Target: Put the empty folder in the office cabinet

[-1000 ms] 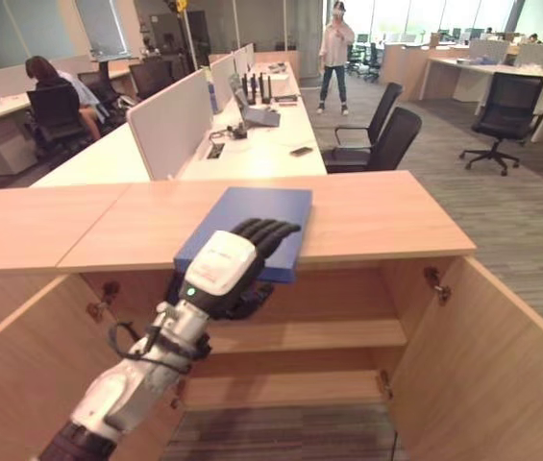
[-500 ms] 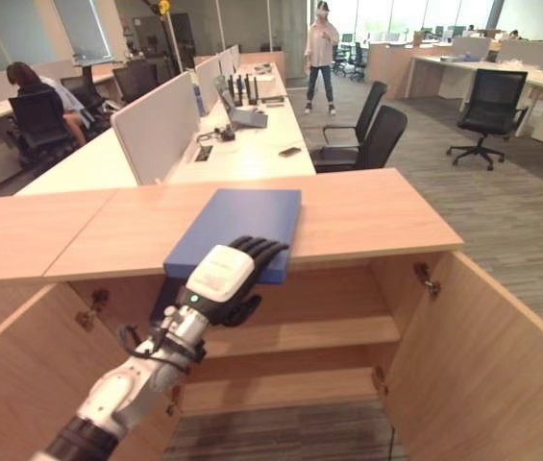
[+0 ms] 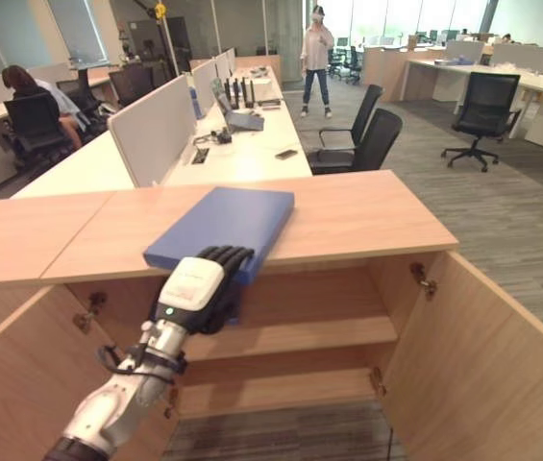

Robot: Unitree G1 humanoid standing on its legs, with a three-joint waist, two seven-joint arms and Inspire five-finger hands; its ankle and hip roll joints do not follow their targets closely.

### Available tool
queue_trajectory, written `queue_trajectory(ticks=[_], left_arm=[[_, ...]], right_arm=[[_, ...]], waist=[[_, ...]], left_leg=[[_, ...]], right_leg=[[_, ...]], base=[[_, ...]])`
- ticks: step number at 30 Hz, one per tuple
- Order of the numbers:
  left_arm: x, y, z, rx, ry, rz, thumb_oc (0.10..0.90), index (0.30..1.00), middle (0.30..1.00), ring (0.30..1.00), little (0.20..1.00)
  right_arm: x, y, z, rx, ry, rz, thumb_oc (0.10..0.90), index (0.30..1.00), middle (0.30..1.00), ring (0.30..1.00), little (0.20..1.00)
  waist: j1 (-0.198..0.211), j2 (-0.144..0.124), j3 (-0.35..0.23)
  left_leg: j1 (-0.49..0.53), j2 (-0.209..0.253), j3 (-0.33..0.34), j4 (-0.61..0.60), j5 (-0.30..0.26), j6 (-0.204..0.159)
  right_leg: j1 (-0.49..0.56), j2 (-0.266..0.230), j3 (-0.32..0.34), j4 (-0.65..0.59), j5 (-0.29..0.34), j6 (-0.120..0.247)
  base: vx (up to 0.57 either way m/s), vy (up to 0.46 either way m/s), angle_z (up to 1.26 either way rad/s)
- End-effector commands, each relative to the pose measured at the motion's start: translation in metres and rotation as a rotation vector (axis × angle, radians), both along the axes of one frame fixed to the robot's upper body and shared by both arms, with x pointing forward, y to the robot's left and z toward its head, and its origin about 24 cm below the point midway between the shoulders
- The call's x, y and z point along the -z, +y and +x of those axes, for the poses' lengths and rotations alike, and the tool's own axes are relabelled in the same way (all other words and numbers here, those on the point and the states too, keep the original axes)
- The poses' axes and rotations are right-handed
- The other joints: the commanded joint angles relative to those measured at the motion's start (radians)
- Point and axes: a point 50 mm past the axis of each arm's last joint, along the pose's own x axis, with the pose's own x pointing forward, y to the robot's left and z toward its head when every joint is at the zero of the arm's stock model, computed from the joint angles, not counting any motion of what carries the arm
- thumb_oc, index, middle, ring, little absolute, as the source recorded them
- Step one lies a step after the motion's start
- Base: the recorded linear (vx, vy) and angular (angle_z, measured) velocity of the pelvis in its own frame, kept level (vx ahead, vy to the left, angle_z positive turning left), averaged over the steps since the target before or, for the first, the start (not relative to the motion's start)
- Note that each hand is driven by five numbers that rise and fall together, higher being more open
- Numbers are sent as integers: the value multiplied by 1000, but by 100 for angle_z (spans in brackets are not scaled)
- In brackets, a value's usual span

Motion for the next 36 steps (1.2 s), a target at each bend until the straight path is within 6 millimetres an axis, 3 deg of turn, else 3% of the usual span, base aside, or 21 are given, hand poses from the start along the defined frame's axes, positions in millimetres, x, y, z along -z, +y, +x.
queue_trajectory(ticks=[1,4,5,6,7,14,19,20,23,28,31,35,36], left_arm=[[-57,11,34,-68,-285,39,800,900,900,900,900],[-52,12,36,-95,-282,35,800,900,900,900,900],[-50,12,38,-105,-285,33,714,771,771,771,771],[-50,12,38,-105,-286,32,504,455,455,455,455],[-48,13,39,-119,-285,27,400,300,300,300,300],[-32,9,55,-169,-263,41,400,300,300,300,300],[-4,6,64,-213,-171,81,400,300,300,300,300],[-4,6,64,-212,-172,80,400,300,300,300,300],[23,8,63,-252,-70,122,400,300,300,300,300],[43,13,58,-286,4,153,400,300,300,300,300],[44,15,57,-300,10,136,400,300,300,300,300],[27,8,58,-258,-50,50,400,300,300,300,300],[4,0,53,-185,-129,-36,400,300,300,300,300]], right_arm=[[-7,-5,29,-57,-76,-41,800,900,900,900,900],[-7,-5,29,-61,-75,-43,800,900,900,900,900],[-7,-5,29,-61,-74,-45,800,900,900,900,900],[-7,-5,29,-61,-74,-45,800,900,900,900,900],[-7,-5,29,-63,-72,-47,800,900,900,900,900],[-8,-2,34,-77,-85,-57,800,900,900,900,900],[-9,2,43,-105,-110,-58,800,900,900,900,900],[-9,2,43,-104,-110,-58,800,900,900,900,900],[-10,3,46,-114,-118,-62,800,900,900,900,900],[-10,2,47,-115,-121,-71,800,900,900,900,900],[-10,2,46,-113,-120,-71,800,900,900,900,900],[-10,2,46,-104,-122,-74,800,900,900,900,900],[-9,4,46,-93,-123,-65,800,900,900,900,900]], waist=[[9,-40,27],[4,-42,26],[3,-41,25],[4,-41,26],[2,-42,26],[-7,-43,23],[-15,-44,23],[-14,-44,23],[-21,-45,21],[-23,-47,20],[-21,-48,20],[-14,-49,23],[-6,-50,25]], left_leg=[[64,31,-32,-1,-132,-22],[67,31,-29,-1,-133,-22],[67,31,-27,-1,-133,-22],[67,31,-27,-1,-133,-22],[67,31,-26,-1,-133,-22],[69,30,-23,-1,-133,-21],[75,26,-18,-1,-136,-19],[75,26,-18,-1,-136,-19],[80,24,-13,-1,-139,-18],[85,24,-8,-1,-140,-18],[85,22,-7,-1,-140,-18],[82,21,-13,-1,-141,-18],[81,20,-17,-1,-142,-17]], right_leg=[[-9,-3,-25,7,-56,6],[-10,-3,-23,7,-57,5],[-10,-3,-22,7,-56,6],[-10,-3,-22,7,-56,6],[-10,-3,-20,7,-57,5],[-11,-5,-19,7,-55,7],[-11,-7,-16,7,-52,8],[-11,-7,-16,7,-52,8],[-9,-9,-14,7,-51,9],[-7,-11,-14,7,-50,11],[-6,-11,-14,7,-51,11],[-3,-13,-19,7,-52,11],[0,-14,-22,7,-53,10]], base=[[0,0,0],[0,0,0],[0,0,0],[0,0,0],[-5,-8,-4],[-1,-3,-1],[-2,1,-2],[0,0,0],[0,0,0],[0,6,-3],[0,0,0],[0,0,0],[0,0,0]])
